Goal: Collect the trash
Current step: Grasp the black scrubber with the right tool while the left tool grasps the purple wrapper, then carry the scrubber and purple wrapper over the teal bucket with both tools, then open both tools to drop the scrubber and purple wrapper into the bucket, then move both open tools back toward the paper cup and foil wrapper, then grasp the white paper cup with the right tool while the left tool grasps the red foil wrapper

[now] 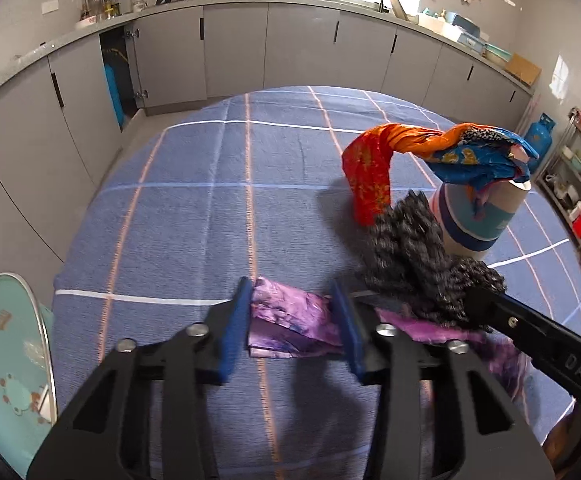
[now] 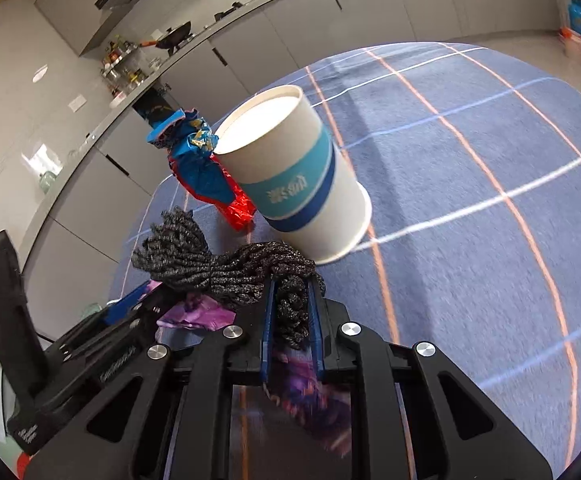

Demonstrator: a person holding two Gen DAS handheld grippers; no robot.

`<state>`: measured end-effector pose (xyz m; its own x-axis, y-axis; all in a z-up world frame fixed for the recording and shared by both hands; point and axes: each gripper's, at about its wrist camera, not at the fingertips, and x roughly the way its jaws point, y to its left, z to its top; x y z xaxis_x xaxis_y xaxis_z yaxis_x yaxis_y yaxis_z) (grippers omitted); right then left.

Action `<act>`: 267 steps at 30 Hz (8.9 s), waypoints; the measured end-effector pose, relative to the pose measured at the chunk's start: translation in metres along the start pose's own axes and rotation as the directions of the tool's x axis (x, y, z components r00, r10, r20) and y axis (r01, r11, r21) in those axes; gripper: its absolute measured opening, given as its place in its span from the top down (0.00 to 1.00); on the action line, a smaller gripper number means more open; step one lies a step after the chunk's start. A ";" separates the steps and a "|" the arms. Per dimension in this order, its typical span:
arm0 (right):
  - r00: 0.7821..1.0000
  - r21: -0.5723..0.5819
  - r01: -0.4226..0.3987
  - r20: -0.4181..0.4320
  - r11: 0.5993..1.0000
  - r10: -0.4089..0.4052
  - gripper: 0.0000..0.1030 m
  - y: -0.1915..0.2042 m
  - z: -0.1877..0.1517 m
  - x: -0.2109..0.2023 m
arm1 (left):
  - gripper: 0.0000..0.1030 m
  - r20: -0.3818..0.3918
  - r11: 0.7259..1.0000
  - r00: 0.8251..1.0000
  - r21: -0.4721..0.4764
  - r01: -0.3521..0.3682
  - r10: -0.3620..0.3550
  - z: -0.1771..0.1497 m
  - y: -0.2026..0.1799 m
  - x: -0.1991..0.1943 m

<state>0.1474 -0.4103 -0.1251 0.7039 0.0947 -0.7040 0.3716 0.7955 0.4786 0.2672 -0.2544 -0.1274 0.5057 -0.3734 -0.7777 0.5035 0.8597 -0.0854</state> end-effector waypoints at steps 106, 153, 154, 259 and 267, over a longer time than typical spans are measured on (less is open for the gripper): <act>0.992 -0.440 -0.126 -0.061 0.889 0.110 0.84 0.267 -0.109 0.046 | 0.87 0.138 0.841 0.886 -0.404 -0.358 0.444 -0.117 0.255 -0.204; 0.982 -0.499 -0.134 -0.182 0.856 0.048 0.79 0.295 -0.144 0.109 | 0.87 0.019 0.818 0.864 -0.335 -0.468 0.502 -0.120 0.254 -0.159; 0.982 -0.495 -0.136 -0.182 0.858 0.051 0.78 0.294 -0.144 0.109 | 0.87 0.018 0.817 0.864 -0.334 -0.469 0.503 -0.120 0.254 -0.159; 0.946 0.074 0.228 0.220 0.971 -0.239 0.48 -0.052 0.053 -0.032 | 0.42 -0.026 0.993 0.998 0.093 0.067 -0.065 0.071 -0.069 0.061; 0.924 0.083 0.256 0.271 0.963 -0.269 0.47 -0.066 0.056 -0.055 | 0.41 0.016 0.993 0.996 0.082 0.084 -0.085 0.080 -0.083 0.039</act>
<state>0.1180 -0.5015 -0.0889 0.7144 -0.2890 -0.6373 0.5888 0.7404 0.3243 0.3013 -0.3686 -0.1005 0.4722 -0.4512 -0.7573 0.5996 0.7942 -0.0992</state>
